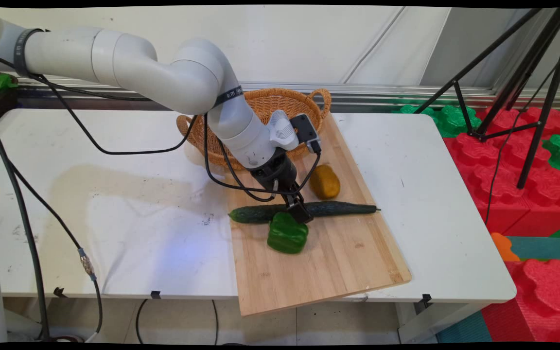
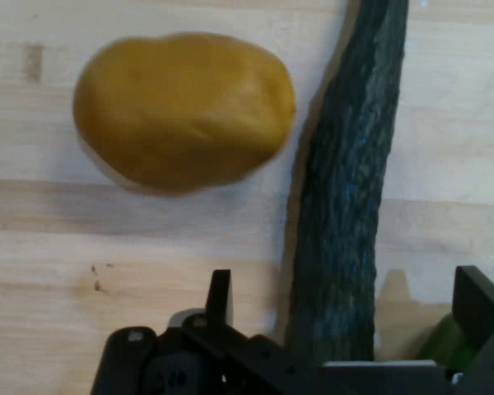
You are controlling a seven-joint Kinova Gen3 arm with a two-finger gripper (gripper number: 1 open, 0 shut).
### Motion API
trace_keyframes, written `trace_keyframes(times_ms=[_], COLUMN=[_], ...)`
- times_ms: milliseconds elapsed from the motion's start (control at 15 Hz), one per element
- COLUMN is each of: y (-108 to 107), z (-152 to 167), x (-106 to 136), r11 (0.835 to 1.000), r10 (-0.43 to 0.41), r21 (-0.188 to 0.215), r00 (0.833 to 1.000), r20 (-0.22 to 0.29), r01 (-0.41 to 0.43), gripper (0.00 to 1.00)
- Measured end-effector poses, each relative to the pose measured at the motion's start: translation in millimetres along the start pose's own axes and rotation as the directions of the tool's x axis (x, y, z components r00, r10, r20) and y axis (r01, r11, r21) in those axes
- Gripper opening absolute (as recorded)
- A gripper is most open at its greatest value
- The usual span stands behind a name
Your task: Pick up the cucumber from the cutting board
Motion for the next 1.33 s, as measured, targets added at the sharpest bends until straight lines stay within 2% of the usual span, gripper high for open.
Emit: trace_keyframes(times_ms=[733,1333], y=[-6,-8], z=[9,22], x=[1,3], r11=[1.000,0.999], r10=[-0.003,0.031], r21=[0.021,-0.010], r00=[1.000,0.999], r20=[-0.009,-0.019], r01=[0.003,-0.031], gripper=[1.00,1.00])
